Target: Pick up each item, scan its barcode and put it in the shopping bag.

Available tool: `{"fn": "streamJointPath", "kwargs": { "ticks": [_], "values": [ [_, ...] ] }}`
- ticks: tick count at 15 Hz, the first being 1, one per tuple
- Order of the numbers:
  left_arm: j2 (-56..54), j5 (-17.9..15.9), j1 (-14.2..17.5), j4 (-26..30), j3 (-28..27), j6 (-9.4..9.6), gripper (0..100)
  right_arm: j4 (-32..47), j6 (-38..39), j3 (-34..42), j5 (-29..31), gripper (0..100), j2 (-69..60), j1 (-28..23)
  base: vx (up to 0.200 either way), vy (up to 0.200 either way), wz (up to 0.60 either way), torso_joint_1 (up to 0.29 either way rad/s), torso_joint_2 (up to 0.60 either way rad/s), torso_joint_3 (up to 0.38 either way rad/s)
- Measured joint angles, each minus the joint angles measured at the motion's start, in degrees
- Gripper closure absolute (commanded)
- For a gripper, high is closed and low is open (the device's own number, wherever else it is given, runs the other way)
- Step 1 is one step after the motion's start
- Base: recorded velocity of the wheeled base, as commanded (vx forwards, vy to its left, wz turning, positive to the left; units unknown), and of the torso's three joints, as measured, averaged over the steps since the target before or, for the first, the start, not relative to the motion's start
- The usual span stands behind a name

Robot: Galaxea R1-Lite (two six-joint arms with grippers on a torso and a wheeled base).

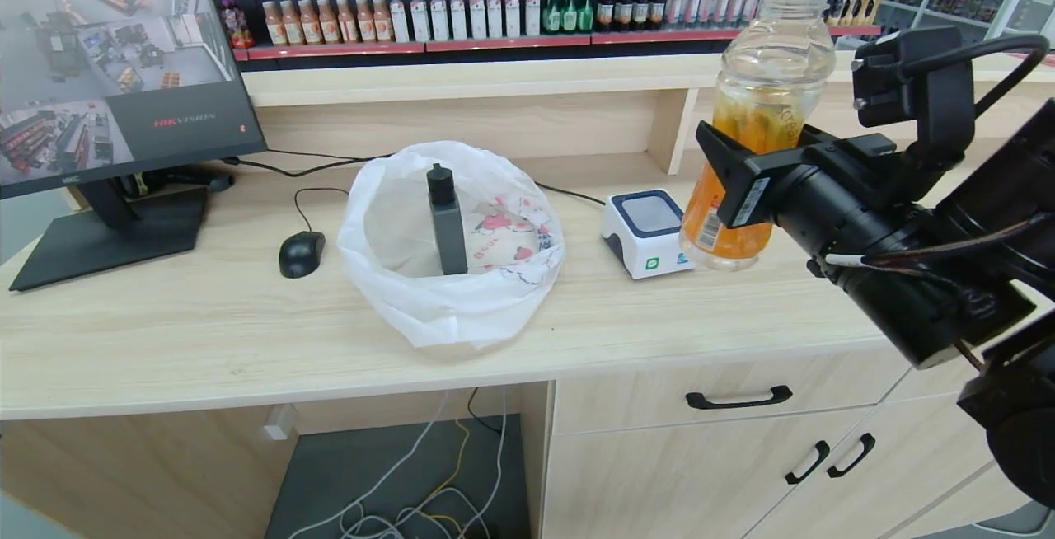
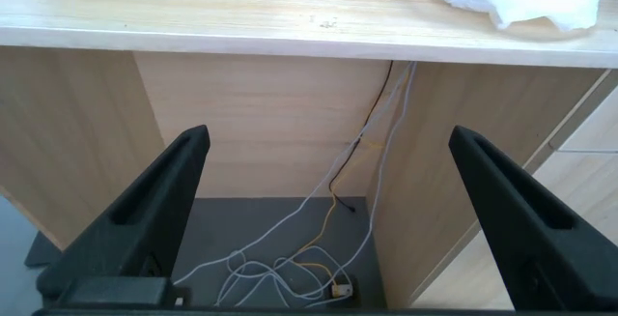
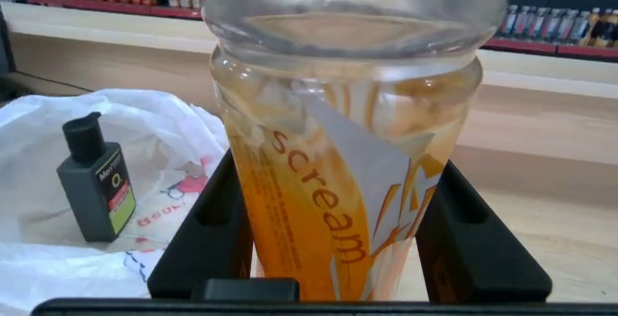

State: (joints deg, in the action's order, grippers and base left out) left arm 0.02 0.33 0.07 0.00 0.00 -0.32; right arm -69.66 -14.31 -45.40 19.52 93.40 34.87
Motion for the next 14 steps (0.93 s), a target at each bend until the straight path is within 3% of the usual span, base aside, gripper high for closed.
{"fn": "streamJointPath", "kwargs": {
  "ticks": [5, 8, 14],
  "values": [
    [0.0, 0.0, 0.0, 0.0, 0.0, 0.0, 0, -5.1, -7.3, -9.8, -0.3, 100, 6.9, -0.1, 0.0, 0.0, 0.0, 0.0, 0.0, 0.0],
    [0.0, 0.0, 0.0, 0.0, 0.0, 0.0, 0, -7.8, -15.5, -16.7, -0.5, 100, 12.3, -0.4, 0.0, 0.0, 0.0, 0.0, 0.0, 0.0],
    [0.0, 0.0, 0.0, 0.0, 0.0, -0.01, 0, -13.1, -25.8, -22.2, -3.2, 100, 19.1, 0.0, 0.0, 0.0, 0.0, 0.0, 0.0, 0.0]
  ]
}}
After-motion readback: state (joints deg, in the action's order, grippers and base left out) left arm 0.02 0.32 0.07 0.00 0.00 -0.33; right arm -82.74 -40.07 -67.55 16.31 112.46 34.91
